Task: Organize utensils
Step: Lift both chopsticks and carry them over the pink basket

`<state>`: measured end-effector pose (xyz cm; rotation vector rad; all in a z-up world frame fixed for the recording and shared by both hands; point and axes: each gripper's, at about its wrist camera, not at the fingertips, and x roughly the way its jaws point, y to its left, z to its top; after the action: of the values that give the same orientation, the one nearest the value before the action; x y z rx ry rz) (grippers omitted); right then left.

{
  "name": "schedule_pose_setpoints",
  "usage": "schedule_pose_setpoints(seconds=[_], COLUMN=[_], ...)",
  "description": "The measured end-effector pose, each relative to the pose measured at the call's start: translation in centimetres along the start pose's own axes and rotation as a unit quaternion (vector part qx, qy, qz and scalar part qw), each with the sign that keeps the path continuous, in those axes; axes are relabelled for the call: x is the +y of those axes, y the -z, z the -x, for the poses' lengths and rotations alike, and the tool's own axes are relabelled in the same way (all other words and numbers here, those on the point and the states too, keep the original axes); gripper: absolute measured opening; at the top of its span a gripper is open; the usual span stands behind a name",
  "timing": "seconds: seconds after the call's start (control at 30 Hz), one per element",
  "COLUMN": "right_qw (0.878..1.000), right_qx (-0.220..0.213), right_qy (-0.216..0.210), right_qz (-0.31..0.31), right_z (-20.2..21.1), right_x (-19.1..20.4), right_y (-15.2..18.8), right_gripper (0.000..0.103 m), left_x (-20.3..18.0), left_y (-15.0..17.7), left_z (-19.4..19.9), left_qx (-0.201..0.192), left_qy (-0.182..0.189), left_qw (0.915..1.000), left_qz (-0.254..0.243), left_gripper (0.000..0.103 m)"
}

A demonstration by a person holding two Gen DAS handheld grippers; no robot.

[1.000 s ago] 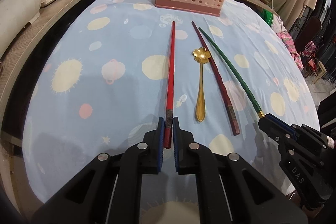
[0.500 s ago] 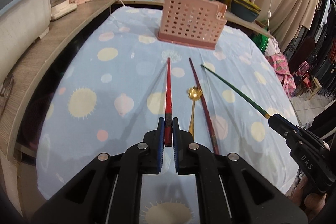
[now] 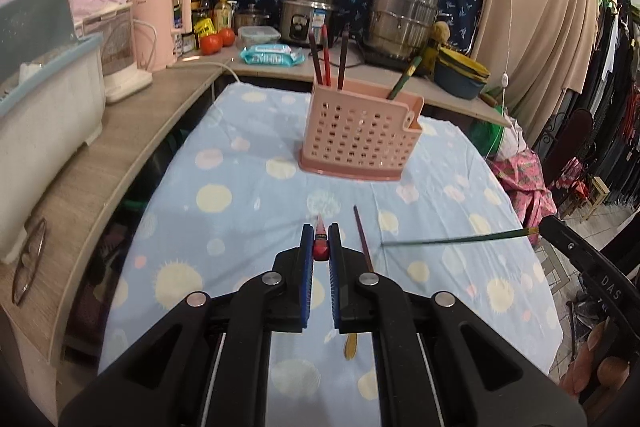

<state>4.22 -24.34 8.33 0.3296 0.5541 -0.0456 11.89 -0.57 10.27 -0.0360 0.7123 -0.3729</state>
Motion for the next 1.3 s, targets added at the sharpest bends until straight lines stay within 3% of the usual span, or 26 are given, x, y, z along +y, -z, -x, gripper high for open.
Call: schedule_pose_setpoints(seconds=[0.63, 1.0, 1.3], right_qw=[0.997, 0.990, 0.985], right_qx=[-0.073, -0.138, -0.170], right_qy=[-0.014, -0.021, -0.029], right_qz=[-0.005, 0.000, -0.003], right_z=[-0.3, -1.5, -4.8], right_x=[0.1, 0.9, 2.2], right_y=[-8.7, -15.9, -21.9], right_gripper=[0.007, 0.007, 0.007], left_x=[-1.5, -4.1, -5.9], left_y=[-9.3, -17.3, -23.5], left_z=[0.4, 0.8, -1.6], left_qx=[-0.078, -0.154, -0.194], left_qy=[0.011, 0.022, 0.020], left_qw=[0.9968, 0.9875, 0.9800], left_qz=[-0.012, -0.027, -0.039], left_gripper=[0.007, 0.007, 0.007])
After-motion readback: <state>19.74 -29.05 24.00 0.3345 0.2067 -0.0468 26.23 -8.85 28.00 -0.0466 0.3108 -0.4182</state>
